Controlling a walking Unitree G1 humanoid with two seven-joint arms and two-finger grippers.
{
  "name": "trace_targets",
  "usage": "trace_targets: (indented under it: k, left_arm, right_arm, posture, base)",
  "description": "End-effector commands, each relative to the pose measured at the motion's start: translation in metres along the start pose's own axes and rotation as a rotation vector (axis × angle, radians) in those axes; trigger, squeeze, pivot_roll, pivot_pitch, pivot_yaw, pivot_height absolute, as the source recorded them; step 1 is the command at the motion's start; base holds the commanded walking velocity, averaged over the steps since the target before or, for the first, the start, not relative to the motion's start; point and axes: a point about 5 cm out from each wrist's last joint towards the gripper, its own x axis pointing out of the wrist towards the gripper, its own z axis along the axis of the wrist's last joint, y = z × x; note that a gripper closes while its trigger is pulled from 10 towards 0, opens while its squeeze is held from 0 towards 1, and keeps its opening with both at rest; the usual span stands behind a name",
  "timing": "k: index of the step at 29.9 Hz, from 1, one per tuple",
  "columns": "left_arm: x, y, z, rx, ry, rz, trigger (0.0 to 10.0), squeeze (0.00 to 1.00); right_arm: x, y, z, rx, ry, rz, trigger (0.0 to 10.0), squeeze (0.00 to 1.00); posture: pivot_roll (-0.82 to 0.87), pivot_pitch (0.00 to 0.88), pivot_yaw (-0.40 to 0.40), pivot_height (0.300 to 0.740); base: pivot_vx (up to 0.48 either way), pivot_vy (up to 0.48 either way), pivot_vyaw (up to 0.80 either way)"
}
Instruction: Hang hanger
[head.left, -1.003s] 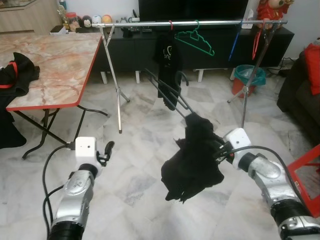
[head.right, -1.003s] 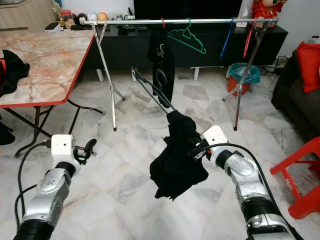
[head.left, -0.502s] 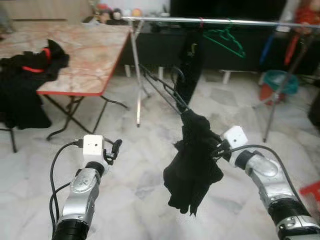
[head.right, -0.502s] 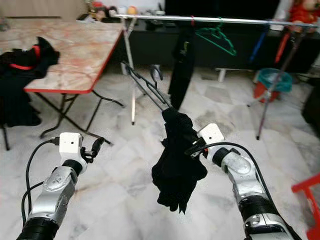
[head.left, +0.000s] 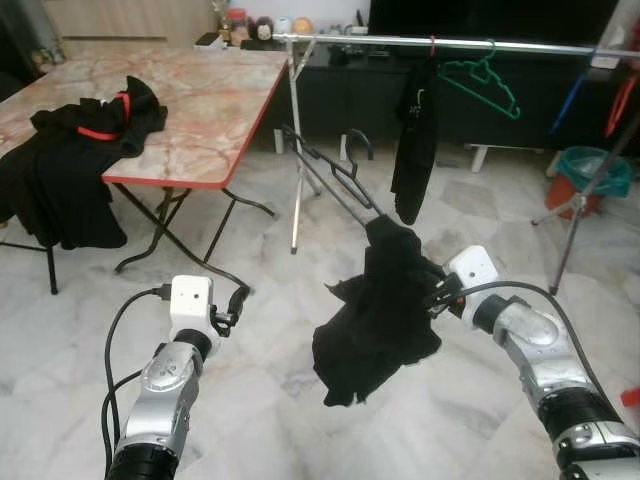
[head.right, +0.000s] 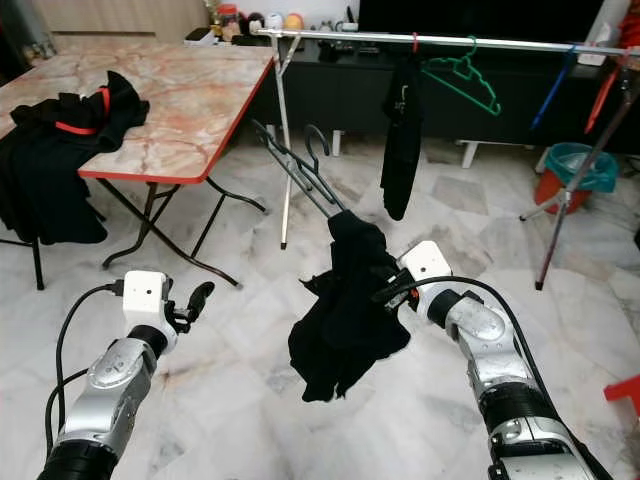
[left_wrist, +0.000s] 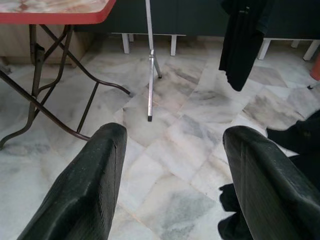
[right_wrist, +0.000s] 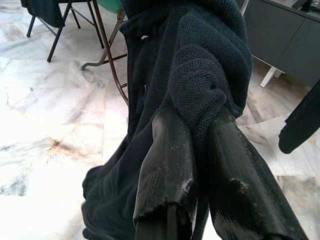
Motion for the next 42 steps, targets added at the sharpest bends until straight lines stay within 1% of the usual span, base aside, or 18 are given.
trace_targets:
  k: [1, 7, 9, 18, 19, 20, 22, 27, 28, 29, 32, 33, 34, 36, 38, 39, 40, 42]
  left_arm:
    - [0.001, 0.0, 0.0, 0.004, 0.006, -0.005, 10.0, 0.0]
    - [0.0, 0.0, -0.001, -0.001, 0.013, 0.006, 10.0, 0.0]
    - [0.0, -0.001, -0.002, 0.004, 0.018, -0.001, 10.0, 0.0]
    - [-0.001, -0.001, -0.002, 0.027, 0.023, -0.002, 10.0, 0.0]
    - [-0.002, -0.001, -0.003, 0.033, 0.025, -0.004, 10.0, 0.0]
    - [-0.003, -0.001, -0.005, 0.07, 0.038, -0.018, 10.0, 0.0]
    - [-0.005, 0.0, -0.008, 0.099, 0.051, -0.027, 10.0, 0.0]
    - [-0.009, 0.006, -0.012, 0.128, 0.069, -0.024, 10.0, 0.0]
    - [-0.01, 0.007, -0.012, 0.127, 0.069, -0.023, 10.0, 0.0]
    - [-0.011, 0.008, -0.013, 0.13, 0.071, -0.022, 10.0, 0.0]
    - [-0.011, 0.009, -0.013, 0.132, 0.071, -0.031, 10.0, 0.0]
    - [-0.012, 0.009, -0.013, 0.143, 0.075, -0.045, 10.0, 0.0]
    - [-0.013, 0.009, -0.014, 0.15, 0.08, -0.066, 10.0, 0.0]
    - [-0.014, 0.009, -0.014, 0.146, 0.08, -0.078, 10.0, 0.0]
    - [-0.015, 0.008, -0.014, 0.145, 0.086, -0.102, 10.0, 0.0]
    - [-0.017, 0.007, -0.014, 0.15, 0.09, -0.134, 10.0, 0.0]
    - [-0.019, 0.005, -0.014, 0.133, 0.096, -0.191, 10.0, 0.0]
    - [-0.021, 0.002, -0.013, 0.102, 0.102, -0.239, 10.0, 0.0]
  right_arm:
    - [0.003, -0.003, 0.009, 0.004, -0.04, -0.015, 10.0, 0.0]
    - [0.003, -0.003, 0.01, -0.008, -0.046, -0.016, 10.0, 0.0]
    - [0.003, -0.002, 0.011, -0.037, -0.051, -0.003, 10.0, 0.0]
    - [0.008, 0.001, 0.015, -0.027, -0.067, 0.019, 10.0, 0.0]
    - [0.008, 0.002, 0.015, -0.026, -0.068, 0.023, 10.0, 0.0]
    - [0.009, 0.004, 0.014, -0.023, -0.067, 0.032, 10.0, 0.0]
    - [0.009, 0.006, 0.013, -0.023, -0.062, 0.036, 10.0, 0.0]
    - [0.007, 0.009, 0.005, -0.009, -0.03, 0.065, 10.0, 0.0]
    - [0.007, 0.011, 0.003, -0.005, -0.015, 0.08, 10.0, 0.0]
    - [0.004, 0.018, -0.005, -0.008, 0.021, 0.139, 10.0, 0.0]
    - [0.001, 0.023, -0.014, 0.017, 0.053, 0.188, 10.0, 0.0]
    - [-0.003, 0.028, -0.022, 0.031, 0.087, 0.249, 10.0, 0.0]
    - [-0.011, 0.036, -0.032, 0.013, 0.129, 0.343, 10.0, 0.0]
    - [-0.015, 0.039, -0.036, 0.0, 0.141, 0.383, 10.0, 0.0]
    - [-0.015, 0.039, -0.037, 0.029, 0.149, 0.397, 10.0, 0.0]
    - [-0.017, 0.041, -0.037, 0.038, 0.153, 0.432, 10.0, 0.0]
    - [-0.023, 0.045, -0.037, 0.029, 0.164, 0.536, 10.0, 0.0]
    - [-0.026, 0.047, -0.036, 0.019, 0.166, 0.583, 10.0, 0.0]
  posture:
    - [-0.02, 0.0, 0.002, 0.74]
    - [-0.02, 0.0, 0.0, 0.74]
    - [-0.02, 0.0, -0.003, 0.74]
    - [-0.01, 0.0, -0.003, 0.74]
    - [-0.01, 0.0, -0.003, 0.74]
    - [-0.01, 0.0, -0.004, 0.74]
    - [-0.01, 0.0, -0.004, 0.74]
    - [-0.01, 0.0, -0.003, 0.74]
    - [-0.01, 0.0, -0.003, 0.74]
    - [-0.01, 0.0, -0.001, 0.74]
    - [-0.01, 0.0, 0.0, 0.74]
    - [-0.01, 0.0, 0.001, 0.74]
    - [-0.01, 0.0, 0.002, 0.74]
    - [-0.01, 0.0, 0.002, 0.74]
    - [-0.01, 0.0, 0.005, 0.74]
    - [-0.02, 0.0, 0.009, 0.74]
    - [-0.02, 0.0, 0.009, 0.74]
    - [-0.01, 0.0, 0.007, 0.74]
  base:
    - [0.0, 0.0, 0.0]
    - [0.0, 0.0, 0.0]
    - [0.0, 0.0, 0.64]
    - [0.0, 0.0, 0.78]
    - [0.0, 0.0, 0.8]
    - [0.0, 0.0, 0.76]
    - [0.0, 0.0, 0.75]
    - [0.0, 0.0, 0.75]
    - [0.0, 0.0, 0.71]
    - [0.0, 0.0, 0.0]
    - [0.0, 0.0, 0.0]
    - [0.0, 0.0, 0.0]
    - [0.0, 0.0, 0.0]
    - [0.0, 0.0, 0.0]
    - [0.0, 0.0, 0.0]
    - [0.0, 0.0, 0.0]
    - [0.0, 0.0, 0.0]
    - [0.0, 0.0, 0.0]
